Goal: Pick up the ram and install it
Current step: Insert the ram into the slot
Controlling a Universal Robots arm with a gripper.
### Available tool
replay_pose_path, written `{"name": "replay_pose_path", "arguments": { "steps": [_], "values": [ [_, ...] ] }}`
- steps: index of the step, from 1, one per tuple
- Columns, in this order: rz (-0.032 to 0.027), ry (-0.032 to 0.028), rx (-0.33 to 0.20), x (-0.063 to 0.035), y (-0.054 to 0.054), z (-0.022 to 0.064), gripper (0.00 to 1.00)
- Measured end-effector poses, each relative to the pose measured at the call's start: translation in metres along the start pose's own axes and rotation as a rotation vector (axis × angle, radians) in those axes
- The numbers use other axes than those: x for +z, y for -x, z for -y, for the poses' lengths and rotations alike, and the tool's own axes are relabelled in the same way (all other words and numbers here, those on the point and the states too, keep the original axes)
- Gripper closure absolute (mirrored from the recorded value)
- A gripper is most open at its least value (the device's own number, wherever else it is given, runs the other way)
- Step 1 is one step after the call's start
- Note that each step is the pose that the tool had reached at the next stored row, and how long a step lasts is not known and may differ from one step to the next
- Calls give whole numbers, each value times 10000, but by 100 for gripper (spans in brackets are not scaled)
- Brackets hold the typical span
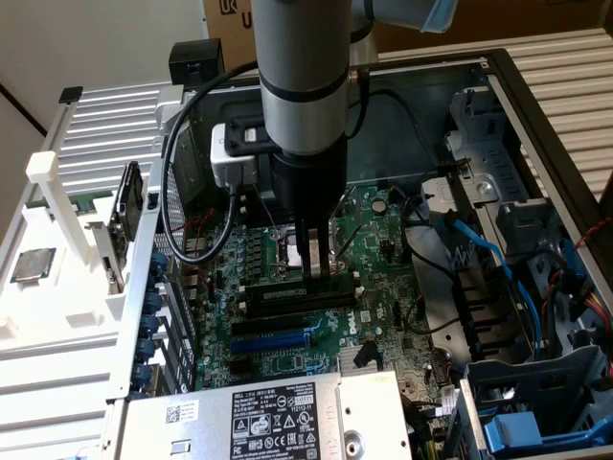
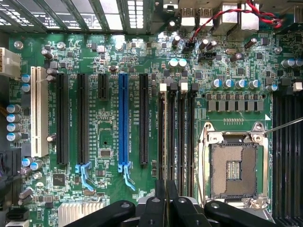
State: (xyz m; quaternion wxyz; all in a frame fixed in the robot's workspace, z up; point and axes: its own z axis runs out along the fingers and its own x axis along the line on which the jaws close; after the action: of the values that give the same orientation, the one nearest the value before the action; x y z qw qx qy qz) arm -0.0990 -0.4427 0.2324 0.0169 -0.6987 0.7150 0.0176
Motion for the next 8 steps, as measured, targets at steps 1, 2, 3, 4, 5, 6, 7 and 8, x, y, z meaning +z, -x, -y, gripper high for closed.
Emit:
{"name": "replay_pose_path", "arguments": {
  "steps": [1,2,3,4,5,6,7,8],
  "values": [
    [-3,1,0,2,-1,0,87],
    [-6,2,0,3,-1,0,87],
    [-5,2,0,4,-1,0,87],
    [-3,1,0,5,-1,0,87],
    [-1,0,0,7,0,0,87],
    [0,0,1,7,0,0,87],
    [0,0,1,7,0,0,87],
    [0,-1,0,7,0,0,87]
  ]
}}
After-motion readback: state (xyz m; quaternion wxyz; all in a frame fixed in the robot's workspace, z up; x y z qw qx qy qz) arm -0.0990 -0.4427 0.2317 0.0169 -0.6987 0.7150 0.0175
